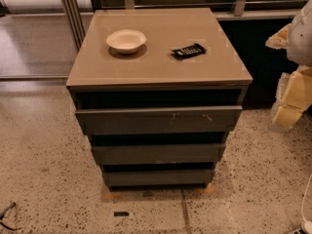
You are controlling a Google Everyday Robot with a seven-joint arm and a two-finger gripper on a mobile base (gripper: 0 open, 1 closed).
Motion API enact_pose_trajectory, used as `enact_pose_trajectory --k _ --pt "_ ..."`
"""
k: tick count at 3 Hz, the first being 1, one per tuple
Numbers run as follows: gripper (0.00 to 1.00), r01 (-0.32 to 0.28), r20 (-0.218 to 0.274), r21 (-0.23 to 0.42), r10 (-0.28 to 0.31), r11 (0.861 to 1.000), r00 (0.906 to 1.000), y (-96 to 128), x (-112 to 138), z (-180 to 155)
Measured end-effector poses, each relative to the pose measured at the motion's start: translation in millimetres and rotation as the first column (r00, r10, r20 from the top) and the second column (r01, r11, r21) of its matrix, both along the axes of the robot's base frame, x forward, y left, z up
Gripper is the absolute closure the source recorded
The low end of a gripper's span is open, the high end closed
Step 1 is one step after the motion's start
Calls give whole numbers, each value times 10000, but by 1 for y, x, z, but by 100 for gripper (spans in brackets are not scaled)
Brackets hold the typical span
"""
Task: Open top drawer
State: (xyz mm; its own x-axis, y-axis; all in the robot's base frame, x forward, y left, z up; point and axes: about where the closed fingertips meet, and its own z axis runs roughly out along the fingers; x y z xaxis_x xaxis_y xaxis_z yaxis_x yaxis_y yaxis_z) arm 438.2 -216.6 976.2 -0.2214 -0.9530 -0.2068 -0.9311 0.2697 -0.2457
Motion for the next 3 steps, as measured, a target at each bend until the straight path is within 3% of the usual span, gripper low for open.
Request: enact_pose_trajectory --k 2,3 --pt "0 85 291 54 -87 9999 9995 -2 5 -2" --pt "0 -188 573 477 160 9987 9982 1 22 -31"
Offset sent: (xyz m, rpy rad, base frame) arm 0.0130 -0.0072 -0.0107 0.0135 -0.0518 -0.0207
